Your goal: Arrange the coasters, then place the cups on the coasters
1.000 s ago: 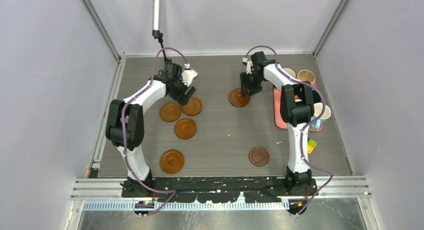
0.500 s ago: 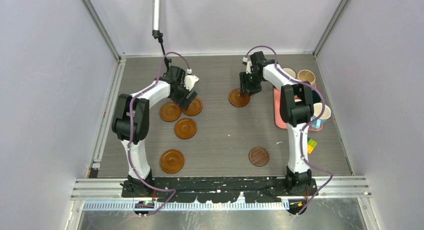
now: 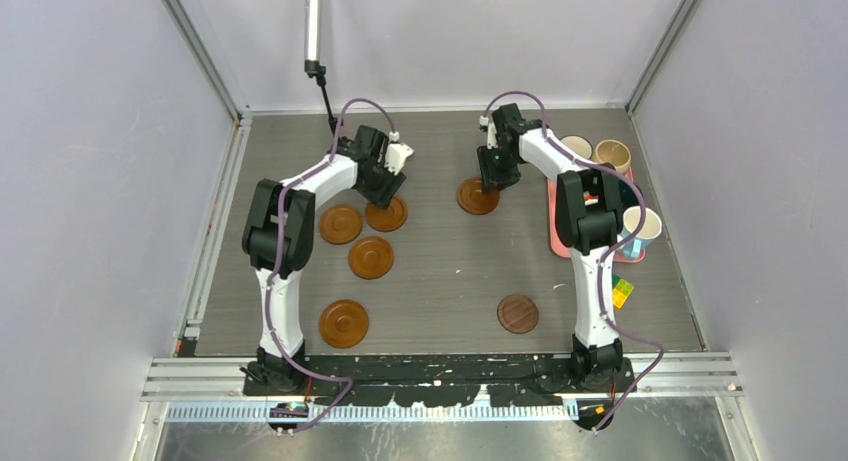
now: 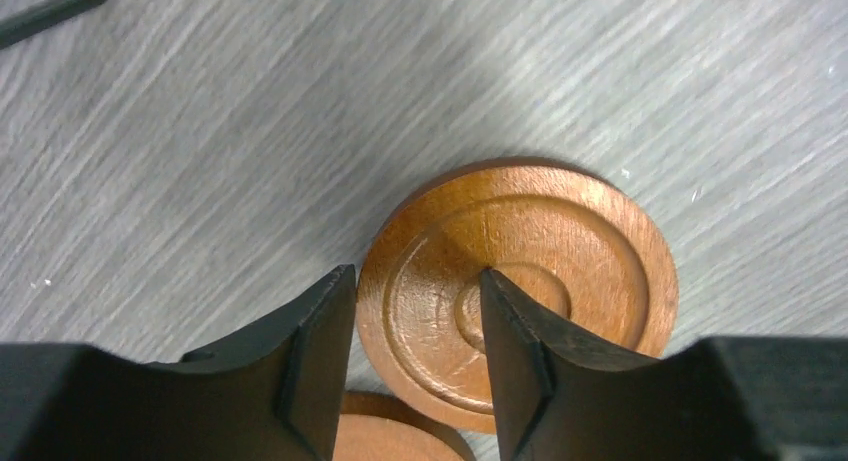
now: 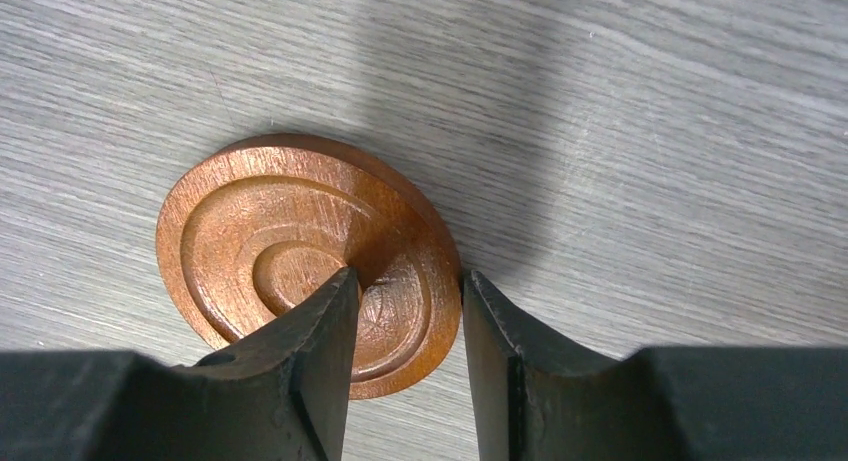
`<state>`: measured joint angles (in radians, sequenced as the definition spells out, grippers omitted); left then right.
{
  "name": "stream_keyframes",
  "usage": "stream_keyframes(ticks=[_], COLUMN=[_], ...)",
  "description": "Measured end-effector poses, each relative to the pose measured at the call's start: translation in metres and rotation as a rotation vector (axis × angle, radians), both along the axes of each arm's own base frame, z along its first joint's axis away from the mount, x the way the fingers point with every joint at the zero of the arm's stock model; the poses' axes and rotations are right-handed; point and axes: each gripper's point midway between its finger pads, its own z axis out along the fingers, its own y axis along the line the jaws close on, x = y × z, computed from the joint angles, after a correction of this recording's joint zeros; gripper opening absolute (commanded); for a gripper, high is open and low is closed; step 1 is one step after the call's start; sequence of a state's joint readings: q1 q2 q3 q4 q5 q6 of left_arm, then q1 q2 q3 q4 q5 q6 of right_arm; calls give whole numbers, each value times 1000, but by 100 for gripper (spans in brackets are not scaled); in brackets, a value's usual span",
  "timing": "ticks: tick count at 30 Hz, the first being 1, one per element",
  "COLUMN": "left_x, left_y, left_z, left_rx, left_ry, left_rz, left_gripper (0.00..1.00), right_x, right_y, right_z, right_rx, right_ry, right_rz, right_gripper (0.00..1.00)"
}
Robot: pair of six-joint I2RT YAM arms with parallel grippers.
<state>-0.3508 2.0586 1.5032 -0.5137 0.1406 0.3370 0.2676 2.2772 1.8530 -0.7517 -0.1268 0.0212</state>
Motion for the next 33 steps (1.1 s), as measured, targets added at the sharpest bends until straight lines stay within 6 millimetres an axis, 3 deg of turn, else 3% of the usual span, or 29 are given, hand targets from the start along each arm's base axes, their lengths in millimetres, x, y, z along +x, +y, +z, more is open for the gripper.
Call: stream_keyframes(ticks=[9,16,21,27,33], left_x=[39,76,86,94,100], left_y=[-37,-67,-71,-72,-69], left_z=[3,5,5,5,6], left_rx=[-43,-84,-95,-82,-67], left_ry=[-15,-42,-45,-55,-71], left_rz=[48,77,103,116,134], left_gripper=[43,44,45,50,62], right_x=[4,29,51,60,63], right_y=[-4,-4,-2,-3,-3], right_z=[-1,0,3,4,4], right_rx=[-40,-42,-39,-52,-55], right_ry=[35,-7,-54,-86,-97], right_rz=[9,-5,-13,-22,-23], right_gripper=[40,40,39,40,51])
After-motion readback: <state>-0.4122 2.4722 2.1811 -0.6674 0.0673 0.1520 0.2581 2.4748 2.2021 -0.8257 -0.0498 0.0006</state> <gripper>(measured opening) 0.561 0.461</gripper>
